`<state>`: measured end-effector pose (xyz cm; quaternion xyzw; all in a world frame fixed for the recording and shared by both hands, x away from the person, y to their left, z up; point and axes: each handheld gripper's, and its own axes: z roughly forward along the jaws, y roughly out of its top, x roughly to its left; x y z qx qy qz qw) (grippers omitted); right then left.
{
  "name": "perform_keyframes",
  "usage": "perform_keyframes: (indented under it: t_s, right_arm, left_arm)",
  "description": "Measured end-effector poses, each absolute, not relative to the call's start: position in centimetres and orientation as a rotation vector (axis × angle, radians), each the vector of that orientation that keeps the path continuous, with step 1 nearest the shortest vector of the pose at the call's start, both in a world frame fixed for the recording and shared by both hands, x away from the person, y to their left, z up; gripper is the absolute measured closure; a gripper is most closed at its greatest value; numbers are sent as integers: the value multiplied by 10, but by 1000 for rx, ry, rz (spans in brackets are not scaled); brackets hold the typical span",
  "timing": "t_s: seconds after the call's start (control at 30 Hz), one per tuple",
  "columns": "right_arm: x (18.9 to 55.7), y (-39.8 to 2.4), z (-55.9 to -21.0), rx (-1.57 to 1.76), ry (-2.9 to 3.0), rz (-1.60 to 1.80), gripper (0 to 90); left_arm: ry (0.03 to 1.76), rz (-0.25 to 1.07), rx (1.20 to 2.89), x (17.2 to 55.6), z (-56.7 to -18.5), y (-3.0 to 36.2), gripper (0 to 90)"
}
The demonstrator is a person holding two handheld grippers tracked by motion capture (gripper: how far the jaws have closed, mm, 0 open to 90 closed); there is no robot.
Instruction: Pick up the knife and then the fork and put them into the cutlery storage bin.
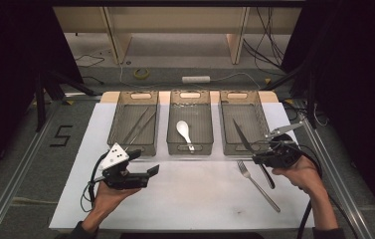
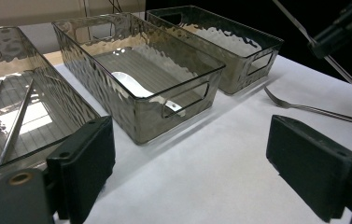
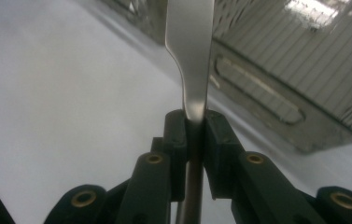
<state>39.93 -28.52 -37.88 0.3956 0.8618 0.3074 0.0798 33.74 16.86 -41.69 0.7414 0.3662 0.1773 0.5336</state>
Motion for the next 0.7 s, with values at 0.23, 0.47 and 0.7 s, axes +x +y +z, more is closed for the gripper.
perform_keyframes:
  t_s: [0.23,0.47,0.7]
  right_arm:
    - [421,-279,-364,1203,2527,1042,810]
    - [445,-273,-355,1243,2477,1134,810]
    - [467,-271,-346,1294,2411,1202,810]
  left_arm:
    - [877,420,1759,337,-417,169,150]
    - [879,410,1757,338,-417,170,150]
    - [880,409,1757,338,-416,170,150]
